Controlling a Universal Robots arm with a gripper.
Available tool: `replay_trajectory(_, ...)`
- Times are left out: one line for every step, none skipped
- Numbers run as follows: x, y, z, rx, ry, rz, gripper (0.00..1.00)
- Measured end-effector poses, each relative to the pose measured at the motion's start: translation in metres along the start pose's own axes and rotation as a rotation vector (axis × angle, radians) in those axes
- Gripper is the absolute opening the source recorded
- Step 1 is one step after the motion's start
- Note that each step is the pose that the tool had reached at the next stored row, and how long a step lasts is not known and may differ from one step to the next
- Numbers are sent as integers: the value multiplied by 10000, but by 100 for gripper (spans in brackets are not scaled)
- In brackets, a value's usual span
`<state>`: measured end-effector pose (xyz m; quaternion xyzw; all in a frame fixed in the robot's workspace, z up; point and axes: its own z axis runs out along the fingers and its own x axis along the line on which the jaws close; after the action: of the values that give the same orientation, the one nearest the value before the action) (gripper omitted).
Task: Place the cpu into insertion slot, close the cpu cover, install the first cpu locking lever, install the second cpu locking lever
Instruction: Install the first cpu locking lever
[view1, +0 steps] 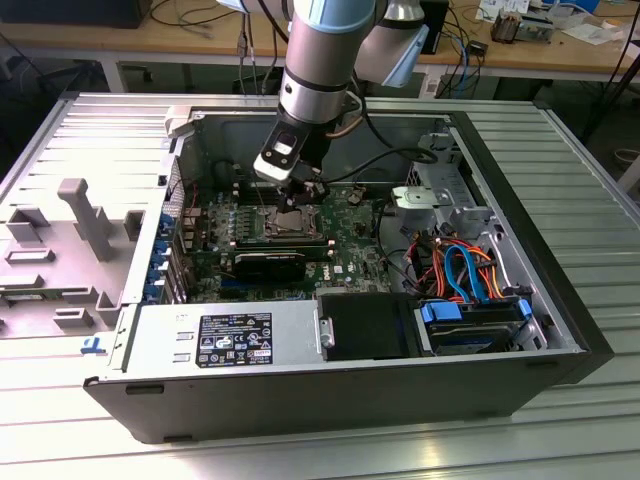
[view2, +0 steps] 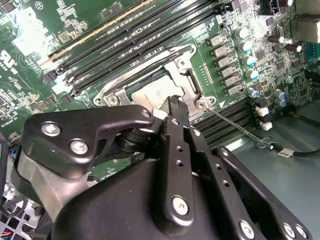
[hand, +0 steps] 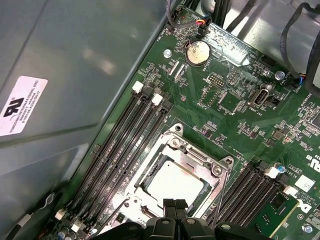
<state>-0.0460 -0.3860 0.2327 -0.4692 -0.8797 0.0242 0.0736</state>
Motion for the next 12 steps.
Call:
replay_trajectory(0,0,0,2,-3,-22,11)
replay_trajectory(0,0,0,6,-6,-52,11)
replay_trajectory(0,0,0,10,-10,-89,11)
replay_trajectory(0,0,0,17,-18,-154,11)
replay_trajectory(0,0,0,22,-23,-204,11)
replay_trajectory(0,0,0,27,-28,-246,11)
replay_trajectory(0,0,0,30,-32,-277,11)
replay_trajectory(0,0,0,33,-34,-300,11)
replay_trajectory(0,0,0,36,-37,-329,11)
replay_trajectory(0,0,0,38,-40,-349,11)
replay_trajectory(0,0,0,42,-44,-386,11)
replay_trajectory(0,0,0,46,-48,-423,11)
